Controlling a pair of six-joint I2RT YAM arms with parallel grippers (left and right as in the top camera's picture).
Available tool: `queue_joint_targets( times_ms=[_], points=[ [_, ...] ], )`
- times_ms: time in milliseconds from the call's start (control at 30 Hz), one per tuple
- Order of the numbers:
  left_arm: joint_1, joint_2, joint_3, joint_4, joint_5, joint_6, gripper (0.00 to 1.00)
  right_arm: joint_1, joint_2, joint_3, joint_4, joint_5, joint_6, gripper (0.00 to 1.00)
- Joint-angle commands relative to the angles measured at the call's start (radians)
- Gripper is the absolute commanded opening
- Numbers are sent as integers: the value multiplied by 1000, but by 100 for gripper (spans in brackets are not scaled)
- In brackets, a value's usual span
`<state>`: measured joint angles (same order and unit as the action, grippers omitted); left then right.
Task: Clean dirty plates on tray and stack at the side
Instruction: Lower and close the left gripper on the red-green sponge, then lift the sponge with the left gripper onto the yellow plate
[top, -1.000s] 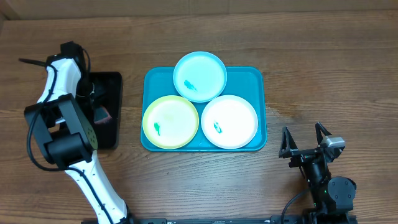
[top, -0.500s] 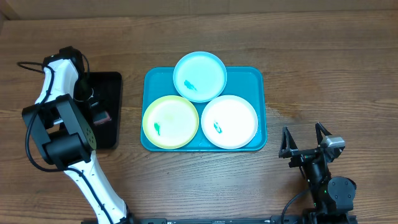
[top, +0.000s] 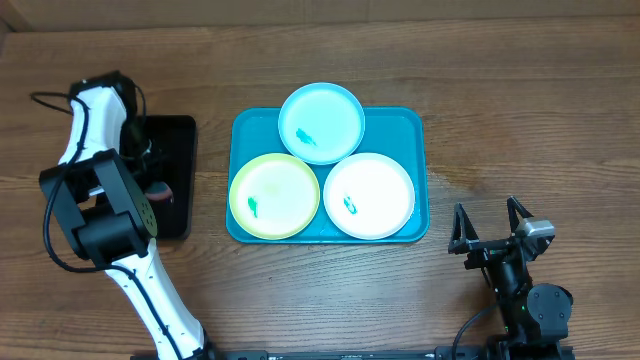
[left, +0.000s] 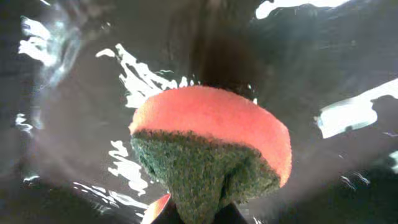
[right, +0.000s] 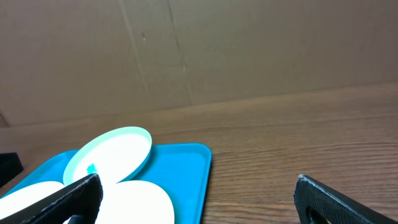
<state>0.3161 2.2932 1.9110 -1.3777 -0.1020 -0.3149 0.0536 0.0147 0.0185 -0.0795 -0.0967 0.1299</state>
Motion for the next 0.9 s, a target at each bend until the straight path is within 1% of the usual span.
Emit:
queue_joint_targets(
  times_ms=[0,100,167,233,300,367,467,633,700,800,867],
  points=[
    [3,-32,187,-78,5,-2,4,-3,-12,-11,4,10,-3,100],
    [3,-45,355,-198,61,-3,4,-3,-12,-11,4,10,-3,100],
    [3,-56,454,-260,125,-3,4,-3,-12,-11,4,10,-3,100],
    [3,-72,518,-295,179,-3,4,-3,-12,-11,4,10,-3,100],
    [2,-86,538,-312,200,-2,4,-3,-12,-11,4,10,-3,100],
    [-3,-90,521,-312,140,31,4,-3,-12,-11,4,10,-3,100],
    [-10,-90,418,-300,39,-6,4,-3,-12,-11,4,10,-3,100],
    [-10,-90,127,-197,13,-6,4,-3,-12,-11,4,10,-3,100],
    [-8,-90,51,-185,13,-6,4,-3,-12,-11,4,10,-3,100],
    [9,-92,48,-222,-26,1,4,-3,-12,-11,4,10,-3,100],
    [26,-97,109,-275,-39,0,4,-3,-12,-11,4,10,-3,100]
  ],
)
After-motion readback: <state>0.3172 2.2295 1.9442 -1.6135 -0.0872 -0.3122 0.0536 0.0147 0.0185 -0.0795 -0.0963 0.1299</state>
